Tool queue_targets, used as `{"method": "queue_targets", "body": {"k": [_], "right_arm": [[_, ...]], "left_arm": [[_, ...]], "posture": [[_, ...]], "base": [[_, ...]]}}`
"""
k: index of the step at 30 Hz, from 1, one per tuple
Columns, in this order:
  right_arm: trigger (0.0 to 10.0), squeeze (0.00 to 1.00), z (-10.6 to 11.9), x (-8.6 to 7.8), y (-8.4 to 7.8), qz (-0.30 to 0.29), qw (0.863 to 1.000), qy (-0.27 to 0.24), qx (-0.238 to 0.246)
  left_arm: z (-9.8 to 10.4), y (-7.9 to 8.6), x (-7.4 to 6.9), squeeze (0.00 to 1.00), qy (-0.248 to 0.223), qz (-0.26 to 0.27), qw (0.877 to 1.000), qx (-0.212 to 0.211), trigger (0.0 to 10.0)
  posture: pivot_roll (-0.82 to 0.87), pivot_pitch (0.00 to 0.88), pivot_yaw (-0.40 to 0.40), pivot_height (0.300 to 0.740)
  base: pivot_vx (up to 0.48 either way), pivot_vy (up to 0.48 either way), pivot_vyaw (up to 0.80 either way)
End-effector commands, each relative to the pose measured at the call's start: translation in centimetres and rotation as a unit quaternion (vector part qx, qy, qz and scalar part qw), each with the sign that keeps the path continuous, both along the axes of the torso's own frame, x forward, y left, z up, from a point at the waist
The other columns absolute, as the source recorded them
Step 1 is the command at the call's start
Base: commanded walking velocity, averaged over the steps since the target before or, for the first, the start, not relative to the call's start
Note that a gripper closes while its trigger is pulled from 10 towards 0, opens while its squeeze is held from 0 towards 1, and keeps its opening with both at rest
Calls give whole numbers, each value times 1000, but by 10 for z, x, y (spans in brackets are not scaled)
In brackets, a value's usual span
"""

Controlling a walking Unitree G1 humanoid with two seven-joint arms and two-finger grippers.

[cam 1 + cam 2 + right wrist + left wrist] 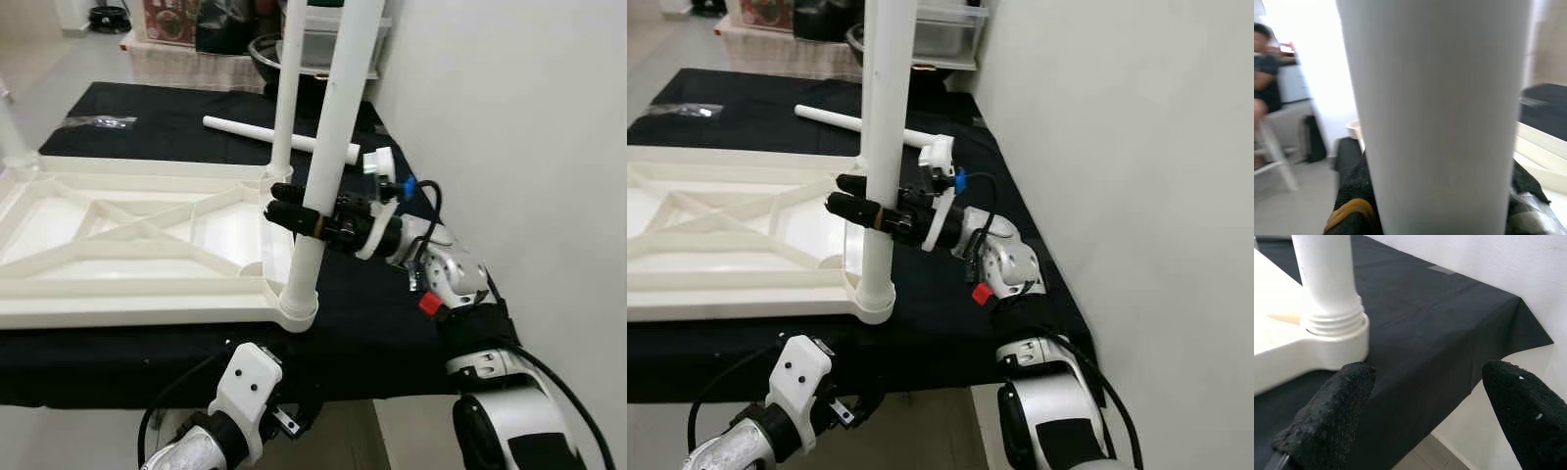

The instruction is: Building children table

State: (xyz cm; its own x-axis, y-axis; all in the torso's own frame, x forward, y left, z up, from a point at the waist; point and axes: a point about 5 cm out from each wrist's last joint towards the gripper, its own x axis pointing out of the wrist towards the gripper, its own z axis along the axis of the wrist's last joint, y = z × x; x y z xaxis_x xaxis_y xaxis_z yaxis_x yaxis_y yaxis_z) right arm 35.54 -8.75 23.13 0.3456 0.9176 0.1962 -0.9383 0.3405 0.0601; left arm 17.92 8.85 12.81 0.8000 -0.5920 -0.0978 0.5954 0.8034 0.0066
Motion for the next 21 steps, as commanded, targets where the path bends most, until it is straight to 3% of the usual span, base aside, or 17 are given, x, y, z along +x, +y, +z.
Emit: {"method": "queue_targets", "body": {"k": [1,2,3,4,5,7,8,11,12,13,14,15,16,18,19,20,21], "right_arm": [[0,0,-14,6,-12,-59,997,40,6],[0,0,-20,17,-21,-158,985,61,-10],[0,0,-26,25,-34,-265,961,80,-26],[0,0,-26,25,-34,-265,961,80,-26],[0,0,-30,29,-44,-336,937,92,-37],[0,0,-35,30,-70,-489,865,100,-51],[0,0,-35,30,-70,-489,865,100,-51],[0,0,-35,21,-91,-620,776,107,-49],[0,0,-35,18,-93,-643,756,111,-46],[0,0,-35,11,-96,-675,727,120,-38],[0,0,-35,11,-96,-675,727,120,-38],[0,0,-36,5,-97,-699,702,130,-31],[0,0,-37,-1,-92,-708,691,141,-24],[0,0,-37,-4,-86,-712,686,148,-20],[0,0,-38,-5,-77,-703,693,158,-12],[9647,0,-35,-2,-65,-685,712,154,6],[9647,0,-32,0,-58,-673,724,150,19]], "left_arm": [[-1,-2,-2,0,6,-4,1000,-1,10000],[-1,-3,-2,0,7,-5,1000,-1,10000],[-1,-3,-2,0,7,-5,1000,-2,10000],[-1,-3,-2,0,7,-5,1000,-2,10000],[-2,-3,-2,0,7,-6,1000,-2,10000],[-2,-3,-2,0,8,-8,1000,-2,10000],[-2,-3,-2,0,8,-8,1000,-2,10000],[-3,-3,-2,0,8,-10,1000,-1,10000],[-3,-3,-2,0,9,-11,1000,0,10000],[-3,-3,-2,0,8,-11,1000,0,10000],[-3,-3,-2,0,8,-11,1000,0,10000],[-3,-3,-2,0,9,-11,1000,1,10000],[-3,-3,-2,0,8,-11,1000,1,10000],[-3,-2,-2,0,8,-11,1000,1,10000],[-2,-2,-2,0,8,-11,1000,1,10000],[-2,-2,-1,0,8,-11,1000,1,10000],[-3,-2,-1,0,8,-11,1000,2,10000]], "posture": [[159,91,-145,740],[156,84,-146,740],[151,82,-144,740],[151,82,-144,740],[151,82,-144,740],[148,73,-140,740],[148,73,-140,740],[147,70,-142,740],[147,70,-142,740],[149,71,-140,740],[149,71,-140,740],[149,71,-140,740],[149,74,-141,740],[149,74,-141,740],[147,78,-139,740],[149,79,-137,740],[149,79,-137,740]], "base": [[0,0,0],[0,0,0],[0,0,0],[0,0,0],[0,0,0],[0,0,0],[0,0,0],[0,0,0],[0,0,0],[0,0,0],[0,0,0],[0,0,0],[0,0,0],[0,0,0],[0,0,0],[0,0,0],[0,0,0]]}}
